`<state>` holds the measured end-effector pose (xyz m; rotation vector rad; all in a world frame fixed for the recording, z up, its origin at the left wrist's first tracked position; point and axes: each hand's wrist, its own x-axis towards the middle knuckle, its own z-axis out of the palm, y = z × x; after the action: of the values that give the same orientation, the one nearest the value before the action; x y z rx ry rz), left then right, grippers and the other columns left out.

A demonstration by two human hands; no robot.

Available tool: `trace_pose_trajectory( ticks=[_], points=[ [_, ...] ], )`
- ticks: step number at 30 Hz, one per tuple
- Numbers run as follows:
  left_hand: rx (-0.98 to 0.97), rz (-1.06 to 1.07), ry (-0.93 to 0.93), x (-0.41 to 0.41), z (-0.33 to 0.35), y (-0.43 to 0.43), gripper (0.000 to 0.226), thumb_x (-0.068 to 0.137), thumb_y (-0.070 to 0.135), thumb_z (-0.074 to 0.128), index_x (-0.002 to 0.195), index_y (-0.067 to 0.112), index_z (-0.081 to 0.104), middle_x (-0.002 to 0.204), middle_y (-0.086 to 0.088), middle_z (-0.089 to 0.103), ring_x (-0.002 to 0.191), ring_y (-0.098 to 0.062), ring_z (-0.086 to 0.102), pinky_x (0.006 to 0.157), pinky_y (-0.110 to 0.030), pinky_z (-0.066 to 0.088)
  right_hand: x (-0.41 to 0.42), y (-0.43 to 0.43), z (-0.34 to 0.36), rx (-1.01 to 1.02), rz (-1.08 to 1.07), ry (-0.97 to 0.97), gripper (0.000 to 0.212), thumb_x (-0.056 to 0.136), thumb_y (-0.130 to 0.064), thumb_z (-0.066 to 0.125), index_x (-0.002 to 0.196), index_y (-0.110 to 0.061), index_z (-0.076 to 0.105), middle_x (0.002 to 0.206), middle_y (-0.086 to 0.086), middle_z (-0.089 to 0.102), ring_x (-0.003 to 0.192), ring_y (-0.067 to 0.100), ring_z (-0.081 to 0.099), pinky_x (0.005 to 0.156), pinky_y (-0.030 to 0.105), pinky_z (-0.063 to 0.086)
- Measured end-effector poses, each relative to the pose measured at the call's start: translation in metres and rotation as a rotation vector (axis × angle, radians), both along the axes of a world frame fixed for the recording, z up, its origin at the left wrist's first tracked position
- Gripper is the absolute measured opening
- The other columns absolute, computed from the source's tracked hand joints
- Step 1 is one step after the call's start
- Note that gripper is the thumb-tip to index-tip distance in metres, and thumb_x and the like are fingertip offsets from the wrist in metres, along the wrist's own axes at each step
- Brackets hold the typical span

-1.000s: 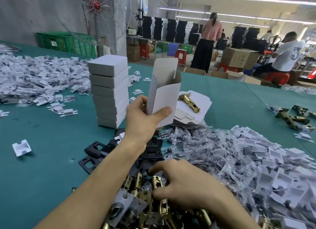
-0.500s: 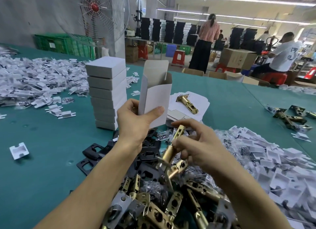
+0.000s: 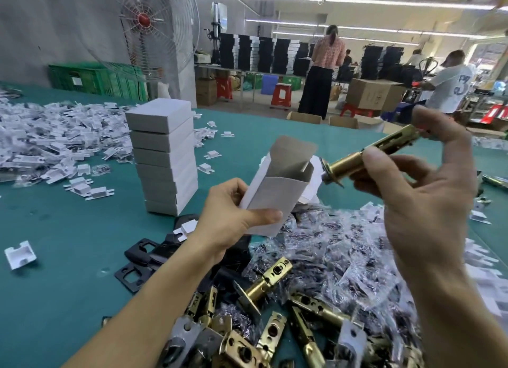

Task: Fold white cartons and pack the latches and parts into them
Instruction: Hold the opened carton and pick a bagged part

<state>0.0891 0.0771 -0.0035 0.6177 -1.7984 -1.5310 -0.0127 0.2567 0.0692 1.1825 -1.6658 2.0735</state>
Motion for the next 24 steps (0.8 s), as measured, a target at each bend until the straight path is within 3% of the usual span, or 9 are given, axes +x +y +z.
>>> trace_pose_trajectory(
  ticks=[2,4,6,8,12,15,18,20,24],
  points=[
    [-0.046,-0.058,-0.02,0.001,0.001,0.004,0.048,0.05,0.015,0.096,0.073,0.011,0.054,0.09,-0.024,0.068,0.074,-0.021,0.063,0.065,-0.039,0.054,0.002,-0.003,-0.001,0.004,-0.058,0.115,0.047,0.092,-0.009,0.069,0.128,-0.023,0.042,0.096,-0.024,0.071,0.081,0.013,0.074,0.07,0.028,0.061],
    [-0.084,-0.108,-0.056,0.001,0.0,0.008,0.052,0.046,0.024,0.096,0.073,0.012,0.053,0.086,-0.02,0.068,0.071,-0.019,0.065,0.06,-0.036,0.055,0.004,-0.007,-0.007,0.036,-0.101,0.184,0.045,0.09,-0.011,0.071,0.124,-0.022,0.043,0.085,-0.014,0.073,0.079,0.007,0.073,0.07,0.026,0.06],
    [-0.116,-0.121,-0.088,0.002,-0.001,0.008,0.052,0.049,0.02,0.098,0.073,0.014,0.053,0.084,-0.015,0.07,0.073,-0.018,0.068,0.061,-0.039,0.057,0.006,-0.01,-0.011,0.068,-0.161,0.241,0.044,0.087,-0.015,0.075,0.122,-0.02,0.047,0.083,-0.016,0.07,0.078,0.0,0.072,0.069,0.02,0.058],
    [-0.136,-0.114,-0.106,0.003,-0.002,0.007,0.054,0.05,0.017,0.1,0.075,0.014,0.052,0.085,-0.012,0.071,0.081,-0.023,0.071,0.069,-0.049,0.059,0.008,-0.012,-0.012,0.079,-0.196,0.287,0.045,0.086,-0.017,0.076,0.122,-0.018,0.05,0.086,-0.021,0.066,0.078,-0.005,0.07,0.066,0.015,0.056],
    [-0.182,-0.098,-0.132,0.004,0.005,0.014,0.067,0.041,0.034,0.095,0.082,0.008,0.05,0.093,-0.023,0.067,0.09,-0.041,0.066,0.079,-0.063,0.051,0.014,-0.017,-0.017,0.11,-0.195,0.359,0.043,0.085,-0.017,0.079,0.117,-0.018,0.05,0.087,-0.023,0.064,0.075,-0.006,0.068,0.059,0.015,0.054],
    [-0.222,-0.085,-0.133,0.004,0.008,0.017,0.073,0.039,0.042,0.093,0.088,0.005,0.052,0.094,-0.024,0.065,0.09,-0.041,0.064,0.079,-0.063,0.051,0.016,-0.018,-0.019,0.164,-0.226,0.391,0.043,0.084,-0.022,0.08,0.114,-0.022,0.049,0.083,-0.018,0.066,0.07,-0.002,0.066,0.055,0.008,0.044],
    [-0.211,-0.059,-0.116,0.004,0.008,0.016,0.067,0.041,0.036,0.094,0.084,0.008,0.052,0.087,-0.016,0.069,0.086,-0.036,0.067,0.075,-0.059,0.053,0.016,-0.019,-0.021,0.287,-0.258,0.392,0.041,0.085,-0.03,0.078,0.111,-0.028,0.046,0.081,-0.008,0.071,0.053,0.006,0.056,0.05,0.028,0.048],
    [-0.218,-0.042,-0.122,0.004,0.007,0.016,0.059,0.042,0.032,0.094,0.078,0.013,0.051,0.081,-0.008,0.071,0.08,-0.029,0.068,0.069,-0.055,0.054,0.014,-0.02,-0.024,0.365,-0.243,0.358,0.038,0.086,-0.031,0.076,0.11,-0.032,0.045,0.083,-0.005,0.072,0.05,0.004,0.048,0.049,0.033,0.046],
    [-0.163,-0.041,-0.105,0.003,0.005,0.015,0.059,0.04,0.035,0.095,0.074,0.016,0.051,0.082,-0.012,0.07,0.082,-0.034,0.067,0.071,-0.057,0.053,0.015,-0.021,-0.027,0.387,-0.199,0.315,0.033,0.089,-0.033,0.072,0.107,-0.033,0.045,0.084,-0.008,0.072,0.05,0.003,0.049,0.049,0.017,0.033]
  ],
)
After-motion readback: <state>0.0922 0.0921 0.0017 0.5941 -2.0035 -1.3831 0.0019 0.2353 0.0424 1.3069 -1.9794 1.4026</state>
